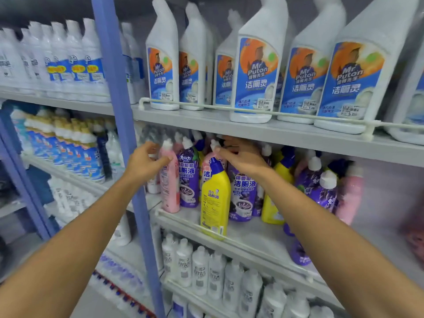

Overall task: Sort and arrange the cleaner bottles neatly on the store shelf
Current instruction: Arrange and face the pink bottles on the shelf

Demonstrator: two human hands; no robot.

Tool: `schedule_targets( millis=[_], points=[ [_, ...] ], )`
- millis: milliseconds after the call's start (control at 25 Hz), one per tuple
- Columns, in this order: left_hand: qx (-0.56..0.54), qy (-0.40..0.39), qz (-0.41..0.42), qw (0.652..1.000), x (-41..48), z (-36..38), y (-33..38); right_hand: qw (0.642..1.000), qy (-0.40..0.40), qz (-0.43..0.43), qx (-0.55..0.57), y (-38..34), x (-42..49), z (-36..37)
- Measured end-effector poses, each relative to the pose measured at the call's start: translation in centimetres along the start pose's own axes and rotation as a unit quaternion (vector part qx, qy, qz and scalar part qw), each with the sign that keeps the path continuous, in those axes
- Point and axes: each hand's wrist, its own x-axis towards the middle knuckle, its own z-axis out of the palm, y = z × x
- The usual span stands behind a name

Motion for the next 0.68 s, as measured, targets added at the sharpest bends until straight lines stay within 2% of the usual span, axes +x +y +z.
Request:
schedule_targets(
  millis=[160,360,680],
  points=[
    [-0.027,0.003,-0.013,1.000,2.4,1.2,0.4,0.998,-0.032,0.019,-0.043,1.0,4.2,1.2],
    [-0.037,-0.040,-0.004,0.998,4.5,2.7,-0.8,0.977,-0.102,0.024,-0.187,2.5,7.7,2.7],
    [-0.101,-0.078,0.064,0.990,5.5,1.9,-2.3,0.975,-0.008,0.009,-0.221,2.6,7.2,3.5]
  ],
)
